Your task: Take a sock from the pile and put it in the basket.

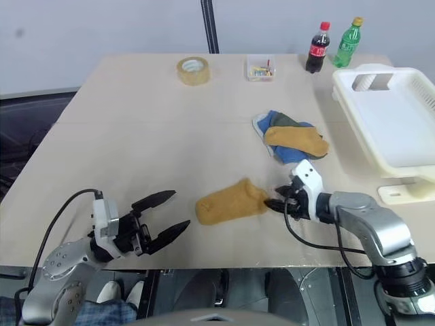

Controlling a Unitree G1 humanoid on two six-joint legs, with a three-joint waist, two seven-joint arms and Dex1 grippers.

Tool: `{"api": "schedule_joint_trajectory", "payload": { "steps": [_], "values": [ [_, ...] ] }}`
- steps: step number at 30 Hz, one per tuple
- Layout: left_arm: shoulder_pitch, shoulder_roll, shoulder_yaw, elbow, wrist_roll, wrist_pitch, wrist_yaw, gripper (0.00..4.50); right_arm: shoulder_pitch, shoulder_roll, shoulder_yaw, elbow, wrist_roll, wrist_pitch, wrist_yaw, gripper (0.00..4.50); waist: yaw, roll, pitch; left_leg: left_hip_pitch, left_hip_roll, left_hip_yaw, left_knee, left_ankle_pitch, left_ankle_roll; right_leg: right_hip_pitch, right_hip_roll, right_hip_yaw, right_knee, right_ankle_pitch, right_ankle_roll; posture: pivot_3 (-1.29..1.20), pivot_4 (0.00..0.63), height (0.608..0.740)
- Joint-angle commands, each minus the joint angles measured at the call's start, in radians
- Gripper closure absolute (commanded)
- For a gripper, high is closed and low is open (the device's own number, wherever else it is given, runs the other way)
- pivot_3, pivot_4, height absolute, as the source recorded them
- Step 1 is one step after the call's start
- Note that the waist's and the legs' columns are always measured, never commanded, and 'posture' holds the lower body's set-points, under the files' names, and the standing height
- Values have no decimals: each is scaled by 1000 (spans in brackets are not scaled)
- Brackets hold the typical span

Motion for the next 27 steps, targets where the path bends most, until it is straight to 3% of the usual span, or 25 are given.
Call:
{"api": "schedule_joint_trajectory", "payload": {
  "steps": [1,5,9,19,27],
  "values": [
    [-7,4,10,-4,-5,-19,-7,0,17,-16,-80,-77,47,31,-23,36,1,0,0,0,0,0,0,0,0,0,0,0,0,0,0,0,150,738],
    [-15,10,13,3,-8,-17,-16,0,38,-60,-138,-106,76,28,-1,36,2,0,0,0,0,0,0,0,0,0,0,0,0,0,0,0,150,738],
    [-37,8,4,20,-11,-18,-29,0,-62,-34,-149,-33,8,-92,-50,36,-5,0,0,0,0,0,0,0,0,0,0,0,0,0,0,0,150,738],
    [-152,-34,21,30,-73,5,6,0,-313,59,91,343,-366,-503,-122,36,-2,0,0,0,0,1,1,0,0,0,1,1,0,0,0,0,150,738],
    [-159,-38,21,36,-63,-2,11,0,-461,208,142,592,-459,-581,-151,36,-4,0,1,0,1,2,0,0,0,-1,2,2,1,0,0,0,150,738]
  ]
}}
